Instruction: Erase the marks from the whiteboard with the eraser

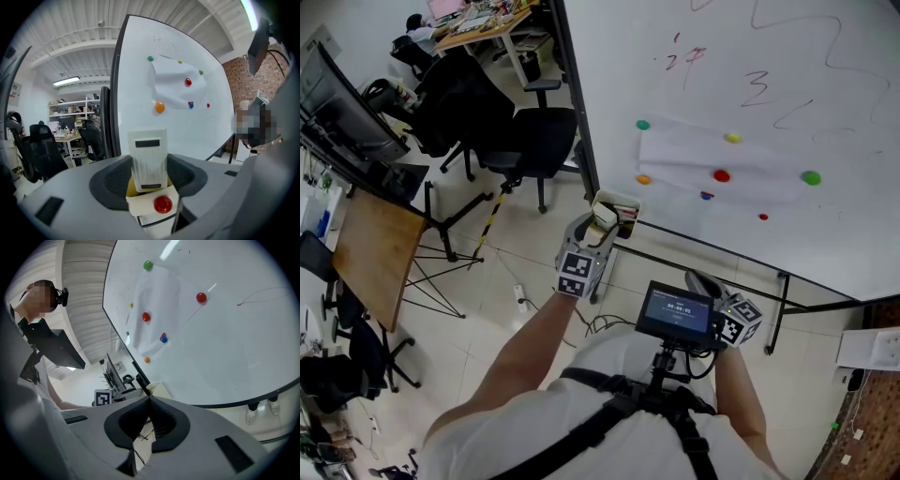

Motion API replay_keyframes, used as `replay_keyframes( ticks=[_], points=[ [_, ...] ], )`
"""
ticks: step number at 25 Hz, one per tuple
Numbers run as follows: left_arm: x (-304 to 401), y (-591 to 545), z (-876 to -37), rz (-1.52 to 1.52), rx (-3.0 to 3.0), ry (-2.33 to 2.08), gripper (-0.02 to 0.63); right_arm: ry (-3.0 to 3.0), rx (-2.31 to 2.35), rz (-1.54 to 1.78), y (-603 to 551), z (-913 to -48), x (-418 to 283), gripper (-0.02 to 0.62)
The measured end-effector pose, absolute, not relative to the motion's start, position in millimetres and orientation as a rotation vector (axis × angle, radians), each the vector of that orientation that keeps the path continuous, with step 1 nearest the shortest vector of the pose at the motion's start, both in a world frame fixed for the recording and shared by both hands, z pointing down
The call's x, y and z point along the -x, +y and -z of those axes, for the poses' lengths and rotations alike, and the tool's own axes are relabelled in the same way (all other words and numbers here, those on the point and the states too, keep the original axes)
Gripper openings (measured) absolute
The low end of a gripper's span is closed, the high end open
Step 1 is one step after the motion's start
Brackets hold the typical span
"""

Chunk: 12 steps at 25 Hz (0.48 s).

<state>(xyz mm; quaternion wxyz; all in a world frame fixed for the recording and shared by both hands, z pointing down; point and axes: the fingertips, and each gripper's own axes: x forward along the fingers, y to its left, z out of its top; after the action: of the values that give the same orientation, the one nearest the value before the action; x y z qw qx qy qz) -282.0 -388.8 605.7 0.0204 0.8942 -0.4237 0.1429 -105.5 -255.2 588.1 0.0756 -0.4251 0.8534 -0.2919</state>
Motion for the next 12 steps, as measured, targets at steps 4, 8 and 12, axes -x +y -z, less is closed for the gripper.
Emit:
replay_keyframes(
  ticks=[4,8,12],
  points=[
    [301,-383,-578,-0.346,-2.788,-1.344,0.245,2.541,1.317,0.866,-254,-587,105,0.002],
    [307,-371,-553,-0.300,-2.822,-1.308,0.245,2.530,1.373,0.785,-257,-567,99,0.002],
    [294,-360,-529,-0.256,-2.895,-1.211,0.245,2.524,1.447,0.630,-268,-537,81,0.002]
  ],
)
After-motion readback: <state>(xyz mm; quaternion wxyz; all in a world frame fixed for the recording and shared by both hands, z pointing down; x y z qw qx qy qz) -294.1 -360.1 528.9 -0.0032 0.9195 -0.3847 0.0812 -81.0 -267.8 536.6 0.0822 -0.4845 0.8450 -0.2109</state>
